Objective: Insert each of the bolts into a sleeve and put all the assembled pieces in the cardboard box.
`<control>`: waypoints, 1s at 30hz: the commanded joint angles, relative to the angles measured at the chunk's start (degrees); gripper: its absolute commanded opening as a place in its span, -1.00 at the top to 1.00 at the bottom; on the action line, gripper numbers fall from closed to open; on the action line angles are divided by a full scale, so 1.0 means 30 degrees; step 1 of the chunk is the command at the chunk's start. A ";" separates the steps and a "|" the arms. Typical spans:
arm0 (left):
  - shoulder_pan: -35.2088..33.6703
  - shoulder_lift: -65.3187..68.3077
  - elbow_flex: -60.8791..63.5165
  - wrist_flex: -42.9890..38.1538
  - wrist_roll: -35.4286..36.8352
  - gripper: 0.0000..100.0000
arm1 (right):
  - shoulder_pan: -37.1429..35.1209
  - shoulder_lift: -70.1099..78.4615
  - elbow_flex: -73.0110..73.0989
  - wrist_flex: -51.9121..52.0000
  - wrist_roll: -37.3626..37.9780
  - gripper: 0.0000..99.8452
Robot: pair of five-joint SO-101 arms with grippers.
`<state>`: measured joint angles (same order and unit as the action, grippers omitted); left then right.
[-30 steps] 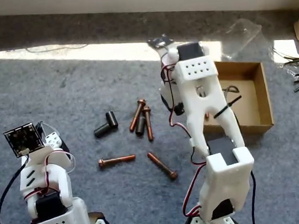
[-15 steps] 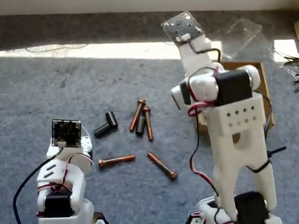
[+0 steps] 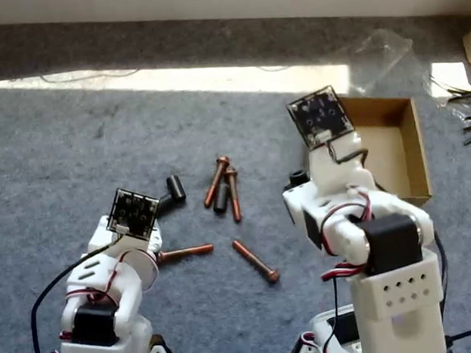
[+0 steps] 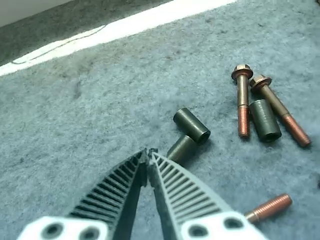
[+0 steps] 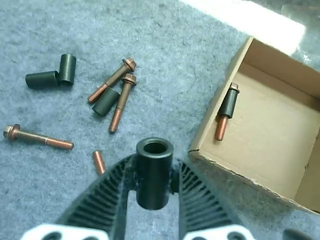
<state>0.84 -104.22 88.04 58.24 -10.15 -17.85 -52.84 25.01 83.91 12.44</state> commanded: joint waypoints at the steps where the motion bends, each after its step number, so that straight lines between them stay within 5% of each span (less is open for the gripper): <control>1: 0.0659 -0.0220 -0.2154 0.2051 -0.1846 0.94 | 0.0220 -0.2212 0.2418 -0.2300 -0.0234 0.99; 11: 0.1685 0.1392 -0.2916 0.2960 -0.3546 0.94 | 0.0132 -0.7253 0.9509 -0.6842 -0.1670 0.99; 26: 0.1832 1.8330 -1.3758 0.2930 -0.3516 0.94 | 0.0220 -1.2996 1.6190 -1.1736 -0.4659 0.99; 30: 0.3736 2.2403 -1.5487 0.3604 -0.3516 0.94 | 0.0220 -1.4989 1.7421 -1.2088 -0.4659 0.99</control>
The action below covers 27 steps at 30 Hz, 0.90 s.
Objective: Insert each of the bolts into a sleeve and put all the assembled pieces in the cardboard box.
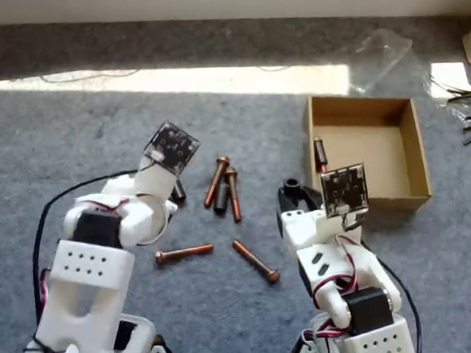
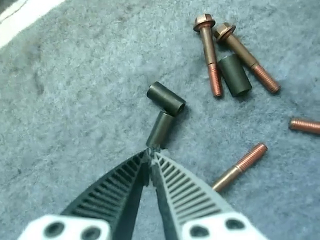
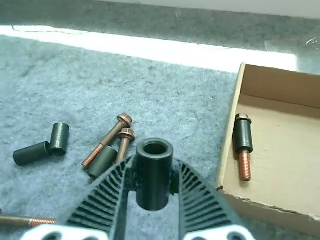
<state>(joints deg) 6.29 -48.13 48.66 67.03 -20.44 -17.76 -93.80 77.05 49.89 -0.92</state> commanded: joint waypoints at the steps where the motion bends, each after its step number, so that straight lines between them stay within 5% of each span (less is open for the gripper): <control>1: 0.2593 0.4703 -0.2916 0.0821 -0.0088 0.94 | 0.0190 -0.1802 0.0278 -0.0747 -0.0205 0.99; 12: 0.5758 1.4608 -1.1707 0.1963 0.2872 0.94 | 0.0190 -0.3824 0.2886 -0.0747 -0.0205 0.99; 27: 0.4440 2.5714 -2.4601 0.5744 0.3810 0.94 | 0.0190 -0.3824 0.3004 -0.0747 -0.0117 0.99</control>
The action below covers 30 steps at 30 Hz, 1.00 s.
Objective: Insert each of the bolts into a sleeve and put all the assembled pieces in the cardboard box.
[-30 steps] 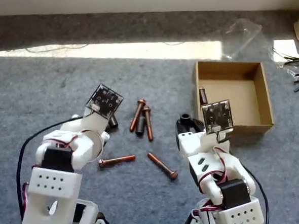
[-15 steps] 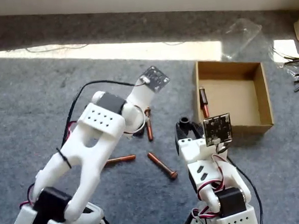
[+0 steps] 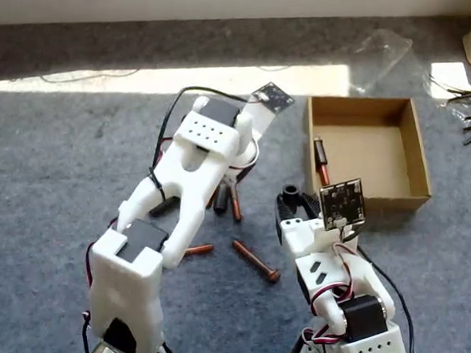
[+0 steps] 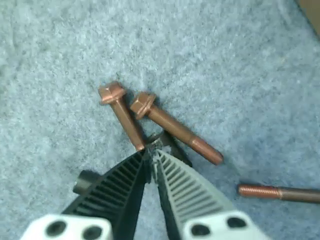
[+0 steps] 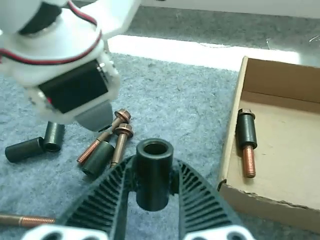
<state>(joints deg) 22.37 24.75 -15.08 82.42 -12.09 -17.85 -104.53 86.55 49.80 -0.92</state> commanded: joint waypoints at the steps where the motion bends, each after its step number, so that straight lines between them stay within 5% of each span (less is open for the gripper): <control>1: -0.1158 0.1949 -0.3971 0.0615 0.1260 0.94 | 0.0249 -0.0249 -0.0161 -0.0718 -0.0088 0.99; 7: -0.1919 0.4147 -0.5817 0.0615 0.1436 0.80 | 0.0249 -0.0249 -0.0161 -0.0718 -0.0088 0.99; 30: -0.1744 0.6286 -0.6462 -0.0059 0.1465 0.81 | 0.0249 -0.0249 -0.0161 -0.0718 -0.0088 0.99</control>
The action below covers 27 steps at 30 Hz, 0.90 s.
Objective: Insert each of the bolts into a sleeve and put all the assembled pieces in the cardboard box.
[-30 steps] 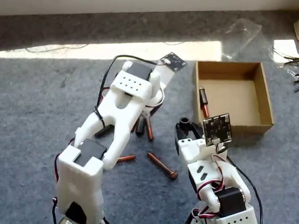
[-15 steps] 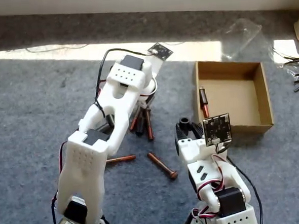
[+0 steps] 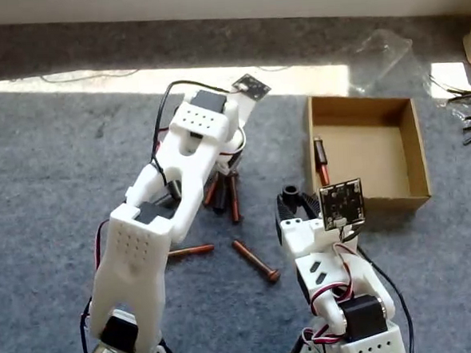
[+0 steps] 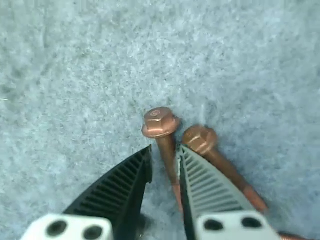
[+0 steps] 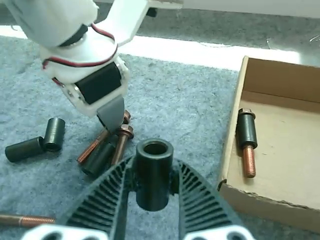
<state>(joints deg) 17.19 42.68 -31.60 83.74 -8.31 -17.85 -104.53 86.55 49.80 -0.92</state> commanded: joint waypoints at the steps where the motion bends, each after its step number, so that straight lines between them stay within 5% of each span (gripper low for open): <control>1: 0.0015 0.0366 -0.1216 -0.0498 0.0205 0.81 | 0.0249 -0.0249 -0.0161 -0.0718 -0.0088 0.99; 27: -0.0103 0.2183 -0.1919 -0.1758 0.0205 0.81 | 0.0249 -0.0249 -0.0161 -0.0718 -0.0088 0.99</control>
<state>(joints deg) 17.19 48.57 -35.65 80.40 -8.04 -17.85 -104.53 86.55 49.80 -0.92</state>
